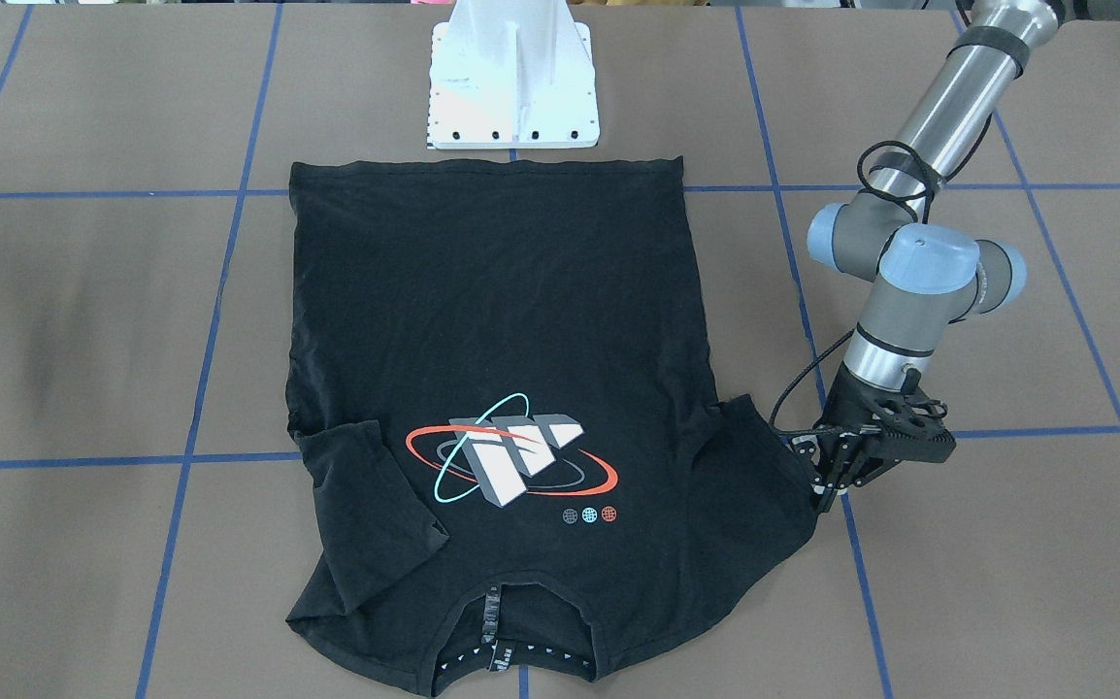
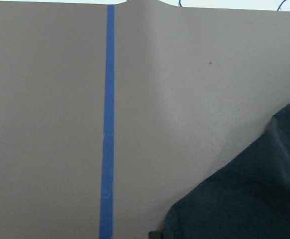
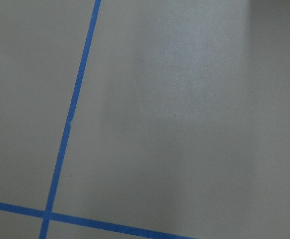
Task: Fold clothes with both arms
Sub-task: 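Raise the right gripper away while moving the left gripper to the shoulder, then fold the sleeve nearest the left gripper inward onto the shirt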
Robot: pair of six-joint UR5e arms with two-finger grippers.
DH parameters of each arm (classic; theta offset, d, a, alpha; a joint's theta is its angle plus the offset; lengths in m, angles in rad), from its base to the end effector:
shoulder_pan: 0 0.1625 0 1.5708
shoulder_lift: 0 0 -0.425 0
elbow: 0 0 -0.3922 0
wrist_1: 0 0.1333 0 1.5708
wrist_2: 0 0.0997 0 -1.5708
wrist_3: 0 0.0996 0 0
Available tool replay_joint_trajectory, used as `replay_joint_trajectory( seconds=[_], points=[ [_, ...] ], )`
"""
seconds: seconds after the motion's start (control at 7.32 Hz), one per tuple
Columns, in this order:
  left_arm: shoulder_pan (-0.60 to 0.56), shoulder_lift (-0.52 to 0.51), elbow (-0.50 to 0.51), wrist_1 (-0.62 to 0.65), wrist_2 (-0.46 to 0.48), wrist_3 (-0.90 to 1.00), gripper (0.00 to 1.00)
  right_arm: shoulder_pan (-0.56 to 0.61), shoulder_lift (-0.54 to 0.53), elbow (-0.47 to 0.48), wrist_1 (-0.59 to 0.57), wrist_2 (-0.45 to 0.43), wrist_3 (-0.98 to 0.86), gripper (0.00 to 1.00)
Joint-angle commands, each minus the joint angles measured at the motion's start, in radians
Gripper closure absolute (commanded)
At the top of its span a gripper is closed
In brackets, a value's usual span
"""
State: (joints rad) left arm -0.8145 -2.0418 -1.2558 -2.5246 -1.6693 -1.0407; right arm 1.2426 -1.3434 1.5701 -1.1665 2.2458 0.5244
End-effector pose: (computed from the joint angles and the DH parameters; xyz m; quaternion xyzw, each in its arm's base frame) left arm 0.3997 -0.6037 0.4351 0.2950 0.4378 -0.0946 0.8440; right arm -0.1275 -0.5950 0.4924 0.1364 -0.4077 -0.0144 0.9028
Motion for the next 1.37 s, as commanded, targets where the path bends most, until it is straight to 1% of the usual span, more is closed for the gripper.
replay_joint_trajectory(
  seconds=[0.0, 0.14, 0.27, 0.55, 0.68, 0.82, 0.96, 1.09, 1.23],
  points=[
    [0.000, -0.032, -0.037, 0.021, -0.001, -0.069, 1.00, 0.000, 0.000, 0.001, 0.001, -0.002, 0.000, 0.00],
    [0.000, -0.096, -0.037, 0.112, -0.001, -0.099, 1.00, 0.000, 0.000, 0.001, 0.001, -0.002, 0.000, 0.00],
    [0.001, -0.144, -0.034, 0.162, -0.001, -0.152, 1.00, 0.000, 0.000, 0.002, 0.001, -0.002, 0.002, 0.00],
    [0.037, -0.207, -0.030, 0.248, 0.003, -0.218, 1.00, 0.000, 0.001, 0.001, 0.001, -0.003, 0.003, 0.00],
    [0.058, -0.227, -0.025, 0.271, 0.005, -0.243, 1.00, 0.000, 0.001, 0.001, 0.001, -0.003, 0.003, 0.00],
    [0.089, -0.241, -0.010, 0.273, 0.008, -0.272, 1.00, 0.000, 0.001, 0.001, 0.001, -0.003, 0.003, 0.00],
    [0.095, -0.257, 0.012, 0.273, 0.008, -0.274, 1.00, 0.000, 0.003, 0.001, 0.001, -0.003, 0.003, 0.00],
    [0.095, -0.300, 0.054, 0.279, 0.008, -0.278, 1.00, 0.000, 0.003, 0.001, -0.001, -0.003, 0.003, 0.00],
    [0.095, -0.366, 0.114, 0.315, 0.008, -0.283, 1.00, 0.000, 0.003, 0.001, 0.001, -0.003, 0.003, 0.00]
  ],
)
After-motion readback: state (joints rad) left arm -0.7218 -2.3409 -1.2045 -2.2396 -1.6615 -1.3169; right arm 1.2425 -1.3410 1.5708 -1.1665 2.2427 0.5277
